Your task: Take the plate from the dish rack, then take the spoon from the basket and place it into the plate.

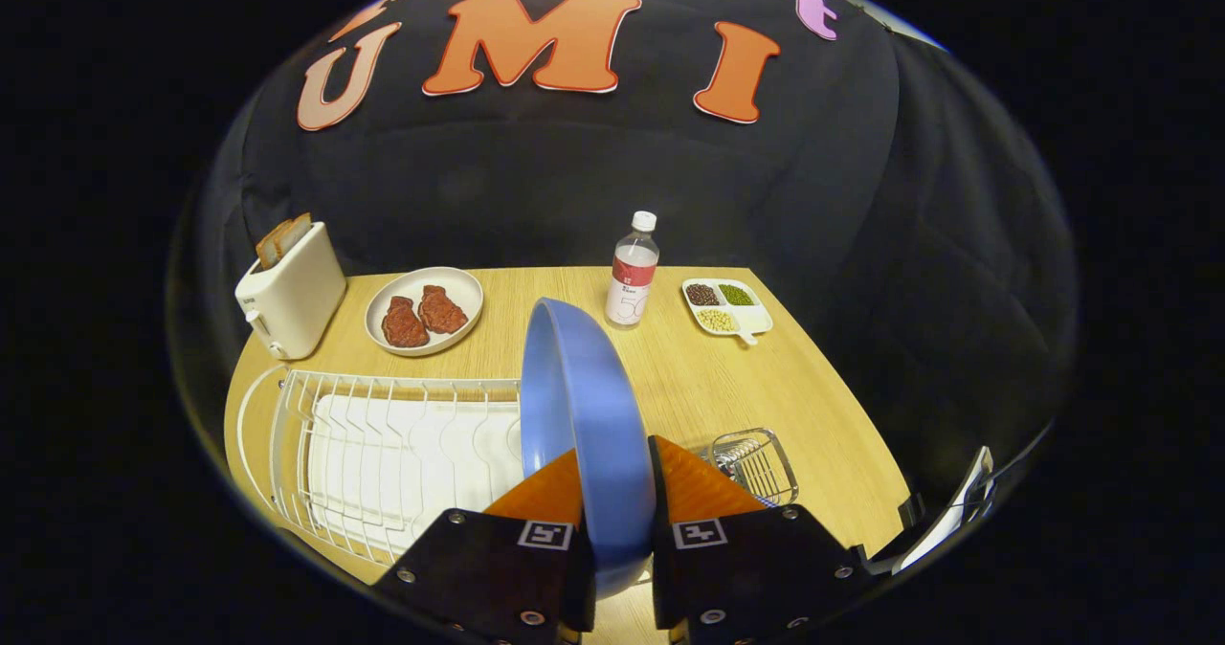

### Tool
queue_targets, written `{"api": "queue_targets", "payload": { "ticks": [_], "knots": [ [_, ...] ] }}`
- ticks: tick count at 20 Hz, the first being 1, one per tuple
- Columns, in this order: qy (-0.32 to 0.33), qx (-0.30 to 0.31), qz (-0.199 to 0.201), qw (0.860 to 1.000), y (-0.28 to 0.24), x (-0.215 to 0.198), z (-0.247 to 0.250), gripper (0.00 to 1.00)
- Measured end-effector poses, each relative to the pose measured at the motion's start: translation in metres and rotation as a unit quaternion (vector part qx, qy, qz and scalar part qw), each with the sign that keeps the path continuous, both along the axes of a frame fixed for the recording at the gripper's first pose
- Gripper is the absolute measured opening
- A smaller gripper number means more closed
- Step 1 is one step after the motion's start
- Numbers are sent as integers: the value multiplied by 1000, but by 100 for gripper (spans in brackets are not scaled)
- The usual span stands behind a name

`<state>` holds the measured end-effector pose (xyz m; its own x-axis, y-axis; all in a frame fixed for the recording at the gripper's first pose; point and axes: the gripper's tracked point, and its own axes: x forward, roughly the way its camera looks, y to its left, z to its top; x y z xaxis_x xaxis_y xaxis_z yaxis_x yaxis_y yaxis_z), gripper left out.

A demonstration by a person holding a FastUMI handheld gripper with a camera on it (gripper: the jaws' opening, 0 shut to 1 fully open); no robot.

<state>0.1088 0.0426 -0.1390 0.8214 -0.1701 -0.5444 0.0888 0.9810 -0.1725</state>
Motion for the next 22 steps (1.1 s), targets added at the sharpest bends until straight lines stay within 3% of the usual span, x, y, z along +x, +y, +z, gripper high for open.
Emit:
{"api": "queue_targets", "payload": {
  "ticks": [14,22],
  "knots": [
    [0,157,21,987,3,-126,3,24],
    [28,262,8,965,3,-181,-40,24]
  ]
}}
